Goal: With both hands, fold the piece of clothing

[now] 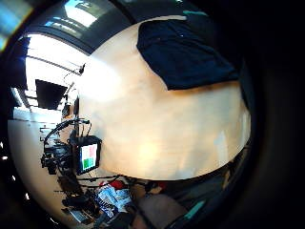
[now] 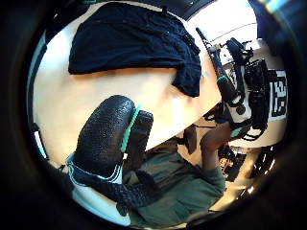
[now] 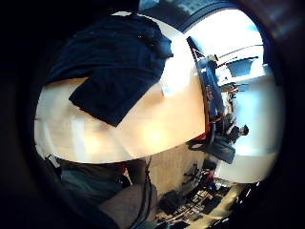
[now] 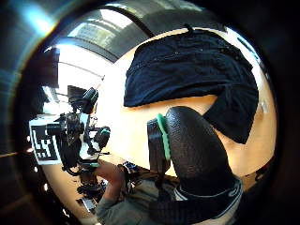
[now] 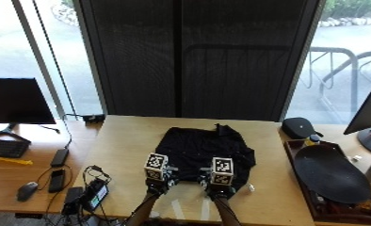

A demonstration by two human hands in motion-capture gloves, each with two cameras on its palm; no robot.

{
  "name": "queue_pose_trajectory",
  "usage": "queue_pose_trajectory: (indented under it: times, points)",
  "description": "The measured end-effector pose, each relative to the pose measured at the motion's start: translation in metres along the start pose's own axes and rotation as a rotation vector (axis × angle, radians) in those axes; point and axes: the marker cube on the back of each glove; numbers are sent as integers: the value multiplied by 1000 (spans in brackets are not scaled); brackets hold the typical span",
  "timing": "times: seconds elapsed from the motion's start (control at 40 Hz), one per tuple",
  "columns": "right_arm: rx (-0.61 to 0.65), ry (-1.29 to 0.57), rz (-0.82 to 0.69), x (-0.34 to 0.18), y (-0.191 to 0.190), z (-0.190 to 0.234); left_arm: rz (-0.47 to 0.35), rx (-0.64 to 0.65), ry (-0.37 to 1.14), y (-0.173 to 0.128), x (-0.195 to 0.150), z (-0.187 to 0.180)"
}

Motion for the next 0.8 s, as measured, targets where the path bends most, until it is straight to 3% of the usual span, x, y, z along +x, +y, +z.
queue_pose_trajectory:
  times: [0.8]
  points:
    - [1, -35, -5, 9, 7, -9, 29, -5, 19, -1, 6, -6]
